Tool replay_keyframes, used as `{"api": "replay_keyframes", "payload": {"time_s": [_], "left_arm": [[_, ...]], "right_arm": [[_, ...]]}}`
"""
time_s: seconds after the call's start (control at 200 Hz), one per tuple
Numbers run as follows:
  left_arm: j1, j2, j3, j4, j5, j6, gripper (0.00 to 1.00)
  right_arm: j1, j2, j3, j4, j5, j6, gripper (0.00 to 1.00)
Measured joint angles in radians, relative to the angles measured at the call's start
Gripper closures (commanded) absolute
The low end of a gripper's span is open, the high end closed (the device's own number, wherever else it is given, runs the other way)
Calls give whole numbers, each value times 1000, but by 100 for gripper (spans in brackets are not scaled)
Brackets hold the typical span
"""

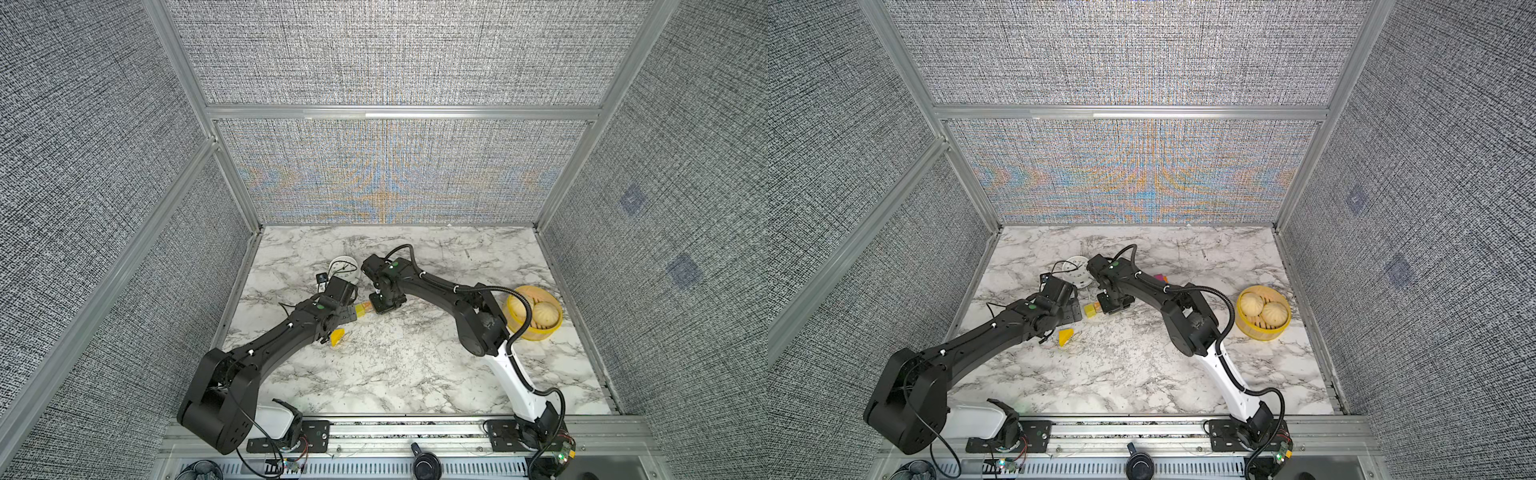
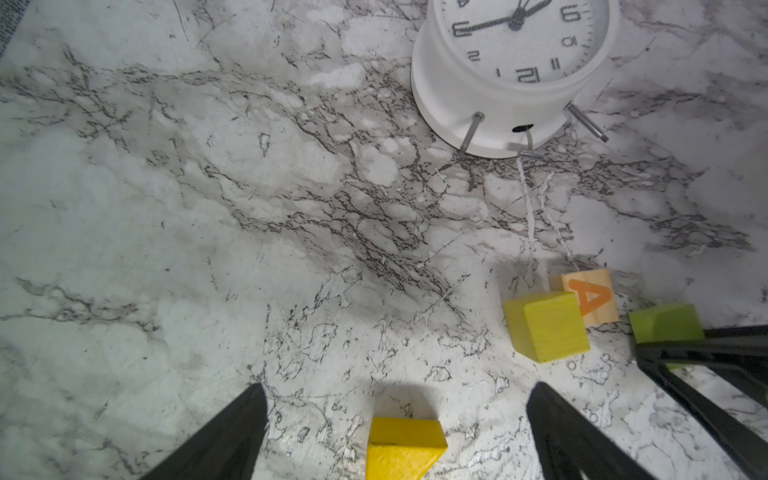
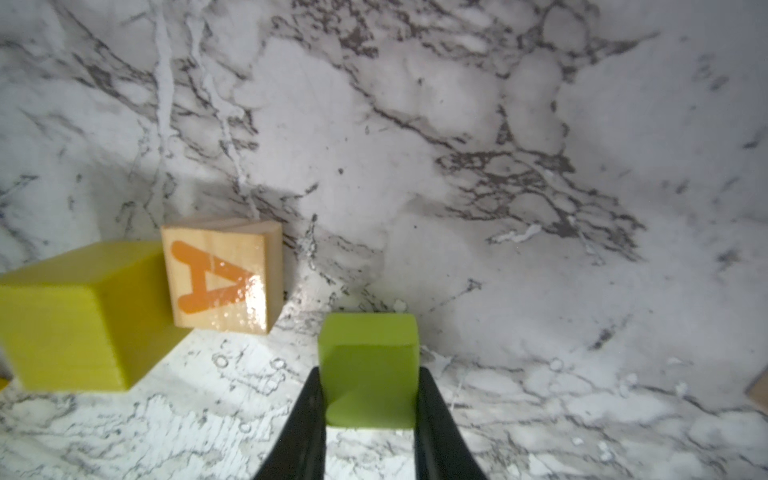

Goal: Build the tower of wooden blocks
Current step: 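Lift the lime-green cube and carry it over the stack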

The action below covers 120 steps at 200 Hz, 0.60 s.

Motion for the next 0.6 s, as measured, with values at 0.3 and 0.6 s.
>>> {"api": "replay_keyframes", "payload": {"time_s": [0.3,0.6], "left_arm": [[0,37,39,-4,4,3,1],[0,89,113,-6,11,18,1]], "right_arm": [[-48,-118,-56,2,3,-23,75],[-123,-210,-120,5,6,-44,75]]}}
